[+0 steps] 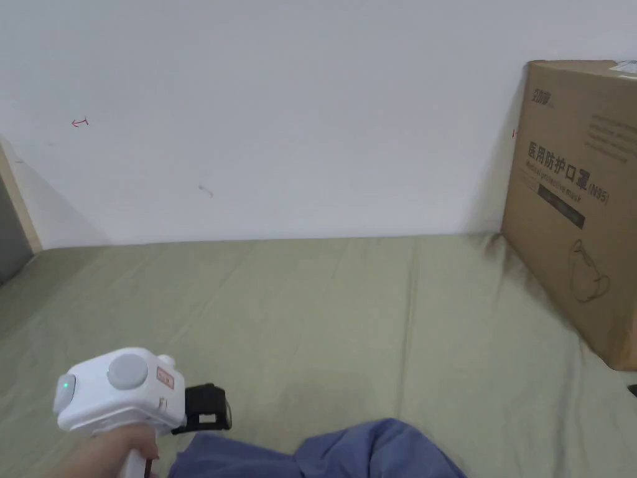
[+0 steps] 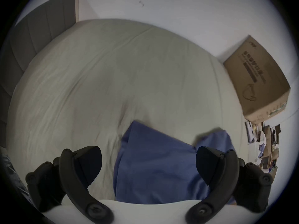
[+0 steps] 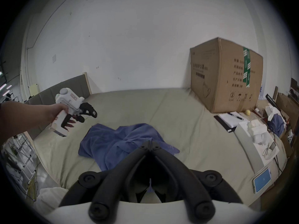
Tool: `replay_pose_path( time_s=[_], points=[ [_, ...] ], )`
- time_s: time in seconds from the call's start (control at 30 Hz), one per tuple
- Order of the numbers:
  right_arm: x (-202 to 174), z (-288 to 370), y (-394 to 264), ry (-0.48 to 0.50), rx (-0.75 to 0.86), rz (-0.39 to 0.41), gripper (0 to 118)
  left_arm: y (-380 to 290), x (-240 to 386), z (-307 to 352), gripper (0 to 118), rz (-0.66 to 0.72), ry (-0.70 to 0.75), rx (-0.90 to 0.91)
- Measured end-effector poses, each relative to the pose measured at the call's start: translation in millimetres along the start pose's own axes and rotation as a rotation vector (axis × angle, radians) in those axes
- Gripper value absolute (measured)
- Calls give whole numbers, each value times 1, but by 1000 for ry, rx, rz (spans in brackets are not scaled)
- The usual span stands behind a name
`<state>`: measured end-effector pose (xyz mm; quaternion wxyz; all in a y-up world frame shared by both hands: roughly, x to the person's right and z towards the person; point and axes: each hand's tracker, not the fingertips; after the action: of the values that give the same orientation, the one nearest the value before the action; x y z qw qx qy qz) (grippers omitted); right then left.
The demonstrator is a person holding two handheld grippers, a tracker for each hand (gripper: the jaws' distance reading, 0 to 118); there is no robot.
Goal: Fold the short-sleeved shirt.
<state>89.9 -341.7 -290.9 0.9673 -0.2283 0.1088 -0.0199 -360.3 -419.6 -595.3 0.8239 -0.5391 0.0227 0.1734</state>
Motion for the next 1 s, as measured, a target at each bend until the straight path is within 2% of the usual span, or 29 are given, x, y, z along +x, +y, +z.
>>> replay_pose_path(
  time_s=[0.13,0.2,0.23,0.27,0.33,0.37,0.4,0.43,0.47,0.5,0.57,0.6,0.67,0.7,0.73,0.77,0.8,0.83,0.9,0.97,1.0],
  points=[
    [6,-17,-4,-6,-31,3,0,-8,-9,-57,115,-68,114,-121],
    [10,-24,-7,-18,-45,5,0,-18,-8,-73,102,-136,160,-168],
    [12,-27,-7,-23,-54,1,0,-23,-4,-70,100,-191,180,-84],
    [13,-28,-7,-27,-67,-10,0,-25,0,-63,93,-186,177,-46],
    [18,-30,-3,-25,-82,-47,0,-36,11,-40,53,-191,182,-10],
    [20,-30,-1,-19,-70,-56,0,-38,14,-31,25,-238,194,63],
    [24,-31,3,-8,-49,-62,0,-44,17,-23,2,-280,159,60],
    [28,-35,9,5,-45,-63,0,-47,16,-21,2,-294,78,25],
    [33,-40,16,24,-50,-75,0,-51,18,-18,2,-297,76,16],
    [40,-51,25,71,-82,-109,0,-61,20,-15,2,-251,37,-62],
    [54,-76,40,163,-185,-180,0,-62,16,-9,2,-254,37,-32],
    [61,-94,45,237,-275,-227,12,-62,14,-5,2,-250,26,-16],
    [70,-126,50,335,-426,-325,56,-61,9,1,2,-243,23,9],
    [69,-141,51,334,-493,-317,69,-64,8,5,2,-236,15,5],
    [66,-157,48,321,-545,-311,69,-65,5,7,2,-230,10,-1],
    [62,-170,45,307,-599,-305,105,-64,3,8,2,-240,23,15],
    [62,-176,44,320,-631,-303,115,-64,1,8,2,-237,23,12],
    [60,-187,45,305,-624,-314,109,-64,-2,8,2,-238,25,11],
    [55,-207,44,246,-714,-321,109,-64,-5,7,2,-241,27,13],
    [38,-229,23,254,-770,-337,108,-66,-5,7,2,-243,34,9],
    [35,-237,20,235,-805,-346,98,-67,-6,7,2,-242,35,8]
  ],
)
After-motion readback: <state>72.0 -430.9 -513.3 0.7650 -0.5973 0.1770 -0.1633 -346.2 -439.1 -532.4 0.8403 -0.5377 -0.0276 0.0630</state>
